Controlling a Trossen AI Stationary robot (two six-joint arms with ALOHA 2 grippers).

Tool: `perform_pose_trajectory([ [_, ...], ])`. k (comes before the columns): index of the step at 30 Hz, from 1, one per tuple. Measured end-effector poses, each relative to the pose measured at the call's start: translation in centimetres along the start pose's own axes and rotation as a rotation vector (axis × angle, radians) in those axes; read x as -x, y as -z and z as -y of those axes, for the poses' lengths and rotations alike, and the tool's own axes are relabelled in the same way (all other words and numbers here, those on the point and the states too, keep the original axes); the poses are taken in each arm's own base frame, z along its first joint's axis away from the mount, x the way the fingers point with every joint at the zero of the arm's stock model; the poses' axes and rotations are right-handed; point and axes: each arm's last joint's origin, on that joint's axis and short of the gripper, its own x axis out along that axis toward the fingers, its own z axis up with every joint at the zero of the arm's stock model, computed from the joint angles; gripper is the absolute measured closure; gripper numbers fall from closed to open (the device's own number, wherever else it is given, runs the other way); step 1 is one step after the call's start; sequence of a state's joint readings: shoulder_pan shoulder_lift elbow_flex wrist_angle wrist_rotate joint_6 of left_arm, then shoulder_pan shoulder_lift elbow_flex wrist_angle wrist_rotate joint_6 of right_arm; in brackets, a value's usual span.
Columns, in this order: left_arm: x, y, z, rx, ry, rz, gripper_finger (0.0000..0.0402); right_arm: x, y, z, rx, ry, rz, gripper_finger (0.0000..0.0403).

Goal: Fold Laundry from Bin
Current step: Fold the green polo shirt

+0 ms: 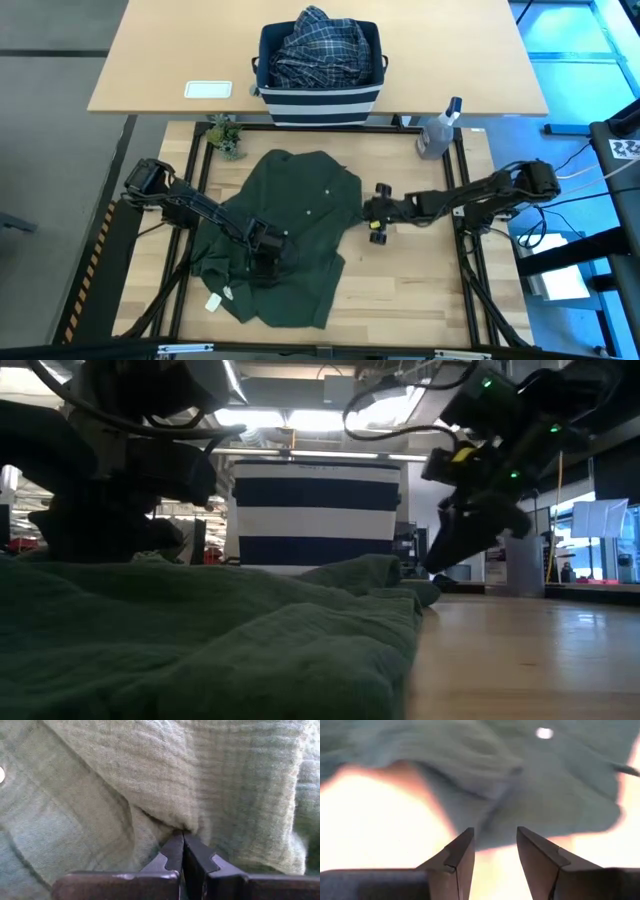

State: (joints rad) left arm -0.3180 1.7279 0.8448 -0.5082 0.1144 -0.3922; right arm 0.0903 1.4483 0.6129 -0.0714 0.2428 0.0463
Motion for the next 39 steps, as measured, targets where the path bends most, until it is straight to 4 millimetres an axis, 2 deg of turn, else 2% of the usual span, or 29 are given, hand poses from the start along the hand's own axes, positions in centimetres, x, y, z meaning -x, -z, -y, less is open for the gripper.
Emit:
perform_pose_trajectory([
  [7, 0.0, -0.1, 0.0, -0.005, -0.007, 0.011, 0.0401, -0.7, 0.4, -2.8, 0.054, 0.037, 0.031, 0.0255],
  [11, 0.0, -0.1, -0.1, -0.005, -0.010, 0.013, 0.0401, -2.0, 0.9, -3.2, 0.062, 0.051, 0.010, 0.0255],
  [16, 0.0, -0.2, 0.0, -0.005, -0.011, 0.021, 0.0401, -2.9, 1.4, -2.5, 0.059, 0.105, -0.038, 0.0261],
  [18, 0.0, -0.2, -0.1, -0.005, -0.012, 0.023, 0.0401, -2.8, 1.6, -2.2, 0.070, 0.150, -0.062, 0.0281],
  [22, 0.0, -0.2, 0.0, -0.006, -0.013, 0.026, 0.0401, -2.3, 1.6, -1.9, 0.101, 0.205, -0.070, 0.0366],
  [24, 0.0, -0.2, 0.0, -0.006, -0.013, 0.027, 0.0401, -1.9, 1.3, -1.8, 0.096, 0.222, -0.053, 0.0391],
  [33, 0.0, -0.2, 0.0, -0.005, -0.012, 0.029, 0.0401, 0.4, 0.0, -0.4, 0.043, 0.410, 0.052, 0.0397],
  [36, 0.0, -0.2, 0.0, -0.008, -0.015, 0.030, 0.0401, 0.9, -0.4, 0.3, 0.011, 0.353, 0.066, 0.0400],
  [39, 0.0, -0.2, 0.1, -0.006, -0.014, 0.030, 0.0401, 0.7, -0.4, 0.2, 0.055, 0.207, 0.050, 0.0393],
])
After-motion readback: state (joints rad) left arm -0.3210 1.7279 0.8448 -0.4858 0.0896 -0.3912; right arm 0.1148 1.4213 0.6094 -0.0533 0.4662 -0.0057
